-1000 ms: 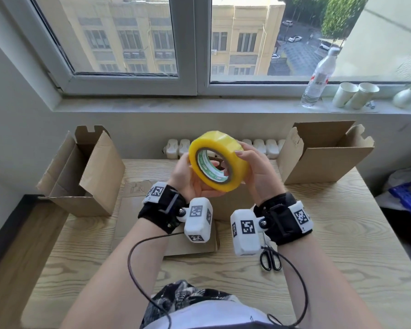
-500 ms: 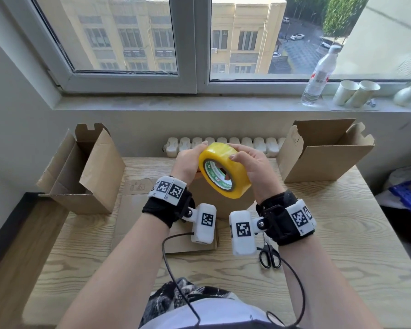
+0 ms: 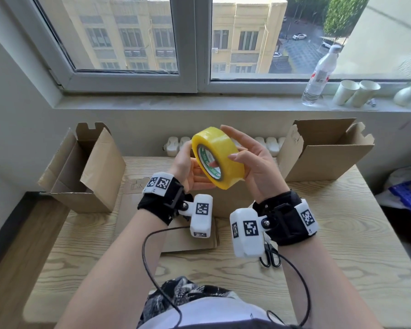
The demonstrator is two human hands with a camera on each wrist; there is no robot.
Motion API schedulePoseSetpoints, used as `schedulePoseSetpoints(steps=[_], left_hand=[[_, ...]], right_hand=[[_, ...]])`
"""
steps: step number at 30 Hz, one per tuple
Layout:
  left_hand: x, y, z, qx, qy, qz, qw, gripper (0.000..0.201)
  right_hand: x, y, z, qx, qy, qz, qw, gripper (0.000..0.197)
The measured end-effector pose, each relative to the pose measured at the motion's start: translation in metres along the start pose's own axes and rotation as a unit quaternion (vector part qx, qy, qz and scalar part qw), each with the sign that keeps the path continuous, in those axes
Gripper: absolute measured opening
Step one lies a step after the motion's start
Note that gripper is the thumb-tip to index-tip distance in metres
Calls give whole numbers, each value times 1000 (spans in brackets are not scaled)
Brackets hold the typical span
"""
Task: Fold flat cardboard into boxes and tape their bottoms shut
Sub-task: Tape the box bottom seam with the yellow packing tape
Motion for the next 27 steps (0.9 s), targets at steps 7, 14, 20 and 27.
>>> schedulePoseSetpoints(steps=[7, 14, 20, 27], left_hand=[[5, -5, 10, 139, 32, 86, 986, 47], [15, -18, 6, 124, 33, 21, 991, 55], [10, -15, 8, 62, 22, 23, 998, 56], [1, -13, -2, 31, -75, -31, 996, 72]], right_hand=[[-2, 3, 3, 28, -55, 64, 996, 32], [-1, 4, 0, 30, -93, 70, 993, 24], [-1, 0, 4, 39, -59, 3, 998, 53], [-6, -1, 4, 15, -38, 0, 999, 44]])
Point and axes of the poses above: each hand's wrist, its own y-axis towards the middle knuckle, its own x-axis out of the palm, z = x × y, the point moved 2 cm from there along y, towards the middle knuckle, and after that the axes turned 9 degrees about -y, right-handed, at the moved point
